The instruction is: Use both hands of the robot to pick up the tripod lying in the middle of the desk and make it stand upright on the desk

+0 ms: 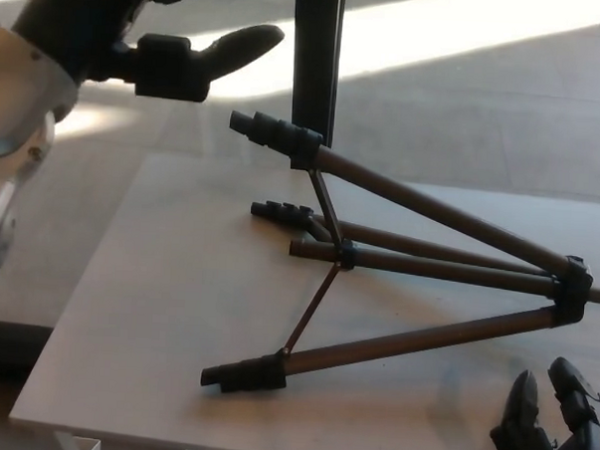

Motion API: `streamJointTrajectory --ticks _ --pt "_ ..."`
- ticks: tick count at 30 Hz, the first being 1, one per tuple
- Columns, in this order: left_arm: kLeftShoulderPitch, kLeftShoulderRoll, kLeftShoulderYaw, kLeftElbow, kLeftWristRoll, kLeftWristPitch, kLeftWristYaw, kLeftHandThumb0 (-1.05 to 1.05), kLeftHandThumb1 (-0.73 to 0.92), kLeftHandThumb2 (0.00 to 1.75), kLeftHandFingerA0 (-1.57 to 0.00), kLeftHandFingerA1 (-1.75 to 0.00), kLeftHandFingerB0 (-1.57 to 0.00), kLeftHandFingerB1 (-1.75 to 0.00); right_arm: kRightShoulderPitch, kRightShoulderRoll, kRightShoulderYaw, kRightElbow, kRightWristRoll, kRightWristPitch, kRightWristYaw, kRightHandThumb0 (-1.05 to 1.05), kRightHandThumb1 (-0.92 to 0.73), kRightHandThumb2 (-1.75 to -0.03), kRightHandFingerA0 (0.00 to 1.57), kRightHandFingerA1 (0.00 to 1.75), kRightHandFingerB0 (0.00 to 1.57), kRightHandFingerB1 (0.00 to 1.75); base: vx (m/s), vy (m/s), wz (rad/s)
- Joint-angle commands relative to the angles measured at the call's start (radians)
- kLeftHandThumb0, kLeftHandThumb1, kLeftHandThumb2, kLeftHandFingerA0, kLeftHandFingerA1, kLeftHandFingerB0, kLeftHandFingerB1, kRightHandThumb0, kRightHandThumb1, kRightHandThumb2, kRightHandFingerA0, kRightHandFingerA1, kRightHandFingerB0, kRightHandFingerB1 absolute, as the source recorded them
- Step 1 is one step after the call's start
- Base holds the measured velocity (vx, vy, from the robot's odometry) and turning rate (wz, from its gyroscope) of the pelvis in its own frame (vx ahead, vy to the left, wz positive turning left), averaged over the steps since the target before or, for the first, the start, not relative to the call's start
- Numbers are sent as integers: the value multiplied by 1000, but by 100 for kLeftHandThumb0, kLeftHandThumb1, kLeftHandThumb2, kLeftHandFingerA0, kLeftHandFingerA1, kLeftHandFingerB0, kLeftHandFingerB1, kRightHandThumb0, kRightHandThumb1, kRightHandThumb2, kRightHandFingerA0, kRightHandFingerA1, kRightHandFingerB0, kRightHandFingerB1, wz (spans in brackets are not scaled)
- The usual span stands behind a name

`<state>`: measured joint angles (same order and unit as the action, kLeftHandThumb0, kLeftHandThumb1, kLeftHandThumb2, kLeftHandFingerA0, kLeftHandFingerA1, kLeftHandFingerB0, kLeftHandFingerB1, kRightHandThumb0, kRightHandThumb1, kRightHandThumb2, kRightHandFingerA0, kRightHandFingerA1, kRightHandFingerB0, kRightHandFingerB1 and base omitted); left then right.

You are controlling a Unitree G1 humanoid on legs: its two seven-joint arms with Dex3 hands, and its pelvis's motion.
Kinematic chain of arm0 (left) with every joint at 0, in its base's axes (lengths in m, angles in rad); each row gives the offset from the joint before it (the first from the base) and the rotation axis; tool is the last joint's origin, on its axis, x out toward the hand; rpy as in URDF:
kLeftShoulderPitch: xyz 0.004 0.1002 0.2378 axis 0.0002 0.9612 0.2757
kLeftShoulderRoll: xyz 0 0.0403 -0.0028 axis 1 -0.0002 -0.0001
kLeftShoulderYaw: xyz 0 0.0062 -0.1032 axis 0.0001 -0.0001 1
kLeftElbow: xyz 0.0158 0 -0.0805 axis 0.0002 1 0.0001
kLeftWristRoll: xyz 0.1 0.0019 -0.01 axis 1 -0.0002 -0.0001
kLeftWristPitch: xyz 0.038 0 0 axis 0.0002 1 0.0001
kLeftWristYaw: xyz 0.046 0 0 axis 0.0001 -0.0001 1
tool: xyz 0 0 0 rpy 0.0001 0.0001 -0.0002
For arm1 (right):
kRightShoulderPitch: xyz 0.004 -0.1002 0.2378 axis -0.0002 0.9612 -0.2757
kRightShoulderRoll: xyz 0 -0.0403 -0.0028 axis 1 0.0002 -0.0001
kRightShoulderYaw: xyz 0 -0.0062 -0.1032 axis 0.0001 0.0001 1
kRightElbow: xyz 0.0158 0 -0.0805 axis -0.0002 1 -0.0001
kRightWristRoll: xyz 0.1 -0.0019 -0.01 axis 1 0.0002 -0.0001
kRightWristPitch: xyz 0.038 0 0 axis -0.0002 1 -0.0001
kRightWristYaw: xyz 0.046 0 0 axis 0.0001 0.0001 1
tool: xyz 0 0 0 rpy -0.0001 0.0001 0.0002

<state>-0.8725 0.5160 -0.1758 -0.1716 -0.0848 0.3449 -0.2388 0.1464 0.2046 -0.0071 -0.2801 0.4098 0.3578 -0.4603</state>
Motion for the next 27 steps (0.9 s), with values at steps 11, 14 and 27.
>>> streamJointTrajectory --ticks 11,14,27 --pt "-549 -206 -748 540 821 -300 89 -80 48 89 -31 -47 -33 -44 20 266 -40 58 126 -37 -124 -71 -59 -94 16 63 11 50 0 0 0" --pt "-563 -222 -806 584 856 -297 112 -84 63 60 -31 -44 -38 -32 16 263 -49 63 138 -42 -121 -71 -60 -95 19 65 12 50 0 0 0" --pt "-598 -306 -977 719 893 -252 189 -87 66 61 -29 -47 -35 -34 -11 245 -57 76 146 -49 -116 -71 -59 -96 22 67 12 50 0 0 0"
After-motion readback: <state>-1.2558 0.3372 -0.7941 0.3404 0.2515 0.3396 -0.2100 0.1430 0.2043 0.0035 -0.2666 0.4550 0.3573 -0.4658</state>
